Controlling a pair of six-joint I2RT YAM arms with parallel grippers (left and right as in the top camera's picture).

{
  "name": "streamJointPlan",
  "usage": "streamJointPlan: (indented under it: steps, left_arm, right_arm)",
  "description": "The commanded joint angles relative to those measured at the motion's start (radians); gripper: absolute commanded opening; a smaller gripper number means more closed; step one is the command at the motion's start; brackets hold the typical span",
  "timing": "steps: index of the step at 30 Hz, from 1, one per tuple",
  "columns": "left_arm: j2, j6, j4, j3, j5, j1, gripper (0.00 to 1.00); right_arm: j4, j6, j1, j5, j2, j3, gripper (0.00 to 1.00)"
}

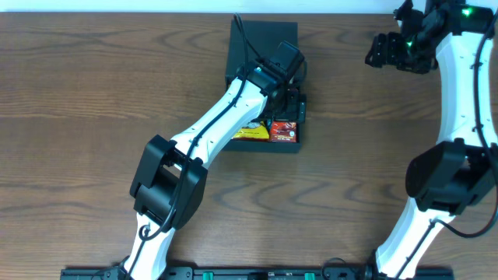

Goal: Pack container
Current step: 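Carry the Hello Panda box right and lower it into the green box, then open left gripper and withdraw both arms to the box's back corners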

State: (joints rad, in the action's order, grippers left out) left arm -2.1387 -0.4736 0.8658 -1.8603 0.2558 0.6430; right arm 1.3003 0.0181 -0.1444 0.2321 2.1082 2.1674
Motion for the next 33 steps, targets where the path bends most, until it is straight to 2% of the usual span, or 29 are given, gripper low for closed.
streamJointPlan:
  steps: [1, 2, 4, 5, 8, 12, 14, 15, 16, 20, 24, 28, 33]
  left_arm:
    - [0.000, 0.006, 0.028, -0.061, -0.023, -0.008, 0.84]
    - [0.003, 0.006, 0.051, -0.082, -0.050, -0.010, 0.83]
    - [0.012, 0.006, 0.113, -0.135, -0.129, -0.020, 0.80]
    - [0.019, 0.006, 0.150, -0.170, -0.168, -0.026, 0.79]
    - [0.046, 0.016, 0.242, -0.284, -0.262, -0.051, 0.73]
    - [0.110, 0.050, 0.275, -0.397, -0.327, -0.093, 0.48]
    - [0.146, 0.051, 0.270, -0.424, -0.358, -0.123, 0.27]
    - [0.166, 0.051, 0.263, -0.428, -0.372, -0.145, 0.14]
    - [0.180, 0.051, 0.259, -0.428, -0.380, -0.169, 0.06]
    - [0.184, 0.049, 0.261, -0.425, -0.355, -0.272, 0.06]
    - [0.158, 0.047, 0.247, -0.400, -0.251, -0.370, 0.06]
    - [0.057, 0.024, 0.224, -0.384, -0.120, -0.459, 0.06]
    - [-0.095, 0.021, 0.147, -0.384, 0.026, -0.523, 0.06]
  right_arm:
    - [0.001, 0.006, -0.010, 0.008, -0.016, 0.016, 0.70]
    - [0.001, 0.006, -0.010, 0.008, -0.016, 0.016, 0.59]
    - [0.001, 0.006, -0.010, 0.018, -0.016, 0.016, 0.13]
    - [0.001, 0.013, -0.010, 0.041, -0.016, 0.016, 0.01]
    - [0.001, 0.087, -0.012, 0.201, -0.016, 0.016, 0.01]
    - [-0.014, 0.114, -0.019, 0.361, -0.014, 0.015, 0.01]
    - [-0.021, 0.115, -0.019, 0.408, -0.013, 0.010, 0.01]
    - [-0.026, 0.115, -0.019, 0.465, -0.013, 0.004, 0.01]
    - [-0.031, 0.128, -0.019, 0.524, -0.012, 0.000, 0.01]
    - [-0.063, 0.163, -0.010, 0.647, 0.002, -0.006, 0.01]
    - [-0.105, 0.150, 0.006, 0.655, 0.042, -0.006, 0.01]
    - [-0.229, -0.037, 0.023, 0.671, 0.148, -0.006, 0.01]
    - [-0.396, -0.222, 0.031, 0.795, 0.275, -0.006, 0.01]
